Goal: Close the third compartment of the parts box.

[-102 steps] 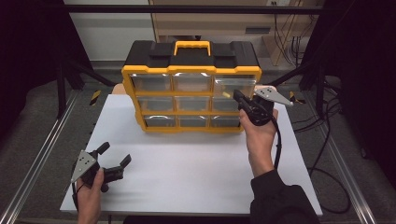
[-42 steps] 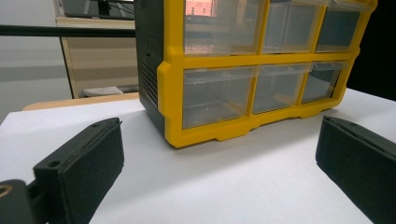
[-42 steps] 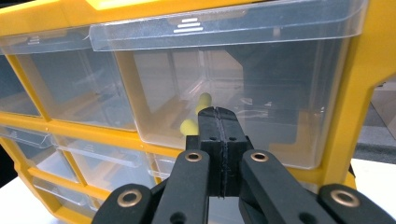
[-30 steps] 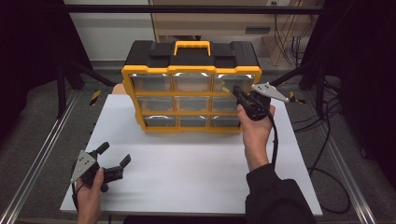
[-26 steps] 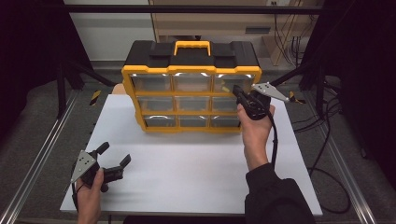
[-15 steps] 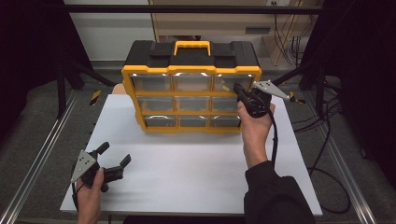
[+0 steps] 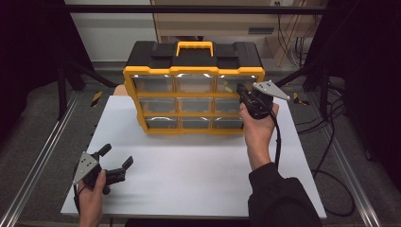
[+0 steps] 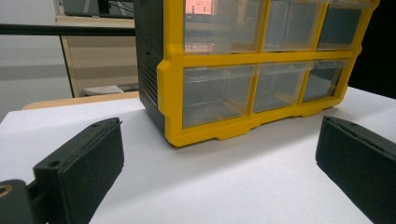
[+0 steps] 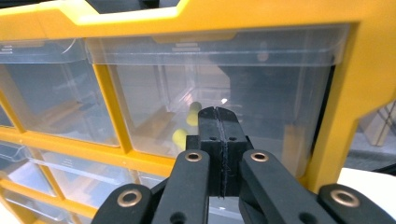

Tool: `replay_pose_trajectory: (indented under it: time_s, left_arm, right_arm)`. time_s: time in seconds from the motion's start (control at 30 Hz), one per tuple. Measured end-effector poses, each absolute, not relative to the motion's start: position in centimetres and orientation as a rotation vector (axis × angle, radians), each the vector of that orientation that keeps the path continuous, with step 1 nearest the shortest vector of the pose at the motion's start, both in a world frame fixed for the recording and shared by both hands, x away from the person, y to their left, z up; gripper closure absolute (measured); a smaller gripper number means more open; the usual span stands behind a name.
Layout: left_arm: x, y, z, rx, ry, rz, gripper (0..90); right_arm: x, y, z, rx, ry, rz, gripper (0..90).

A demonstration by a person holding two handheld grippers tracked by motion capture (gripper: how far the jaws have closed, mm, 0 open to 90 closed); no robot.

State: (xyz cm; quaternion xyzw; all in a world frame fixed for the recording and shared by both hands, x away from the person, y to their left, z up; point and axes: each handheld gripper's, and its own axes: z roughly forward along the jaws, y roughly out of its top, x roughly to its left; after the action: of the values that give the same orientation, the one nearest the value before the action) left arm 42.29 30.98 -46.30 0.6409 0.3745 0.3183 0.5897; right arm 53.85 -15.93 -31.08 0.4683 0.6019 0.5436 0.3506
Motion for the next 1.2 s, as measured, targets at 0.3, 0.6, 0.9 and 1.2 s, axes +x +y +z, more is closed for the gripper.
replay_pose_trajectory:
  time_s: [0.3, 0.6, 0.9, 1.2]
  left_arm:
    - [42.3, 30.9, -46.3, 1.487, 0.871, 0.739, 0.9]
    - [42.2, 30.9, -46.4, 1.501, 0.868, 0.744, 0.9]
    - [42.1, 30.9, -46.3, 1.499, 0.863, 0.739, 0.8]
    - [42.1, 30.9, -46.3, 1.489, 0.863, 0.734, 0.9]
  right_arm:
    - [53.4, -15.8, -30.6, 1.177, 1.572, 1.372, 90.0]
    - [52.2, -15.9, -30.2, 1.081, 1.607, 1.326, 90.0]
    - [51.1, -16.1, -29.7, 1.024, 1.625, 1.287, 90.0]
    - [50.4, -16.6, -29.2, 1.022, 1.621, 1.297, 90.0]
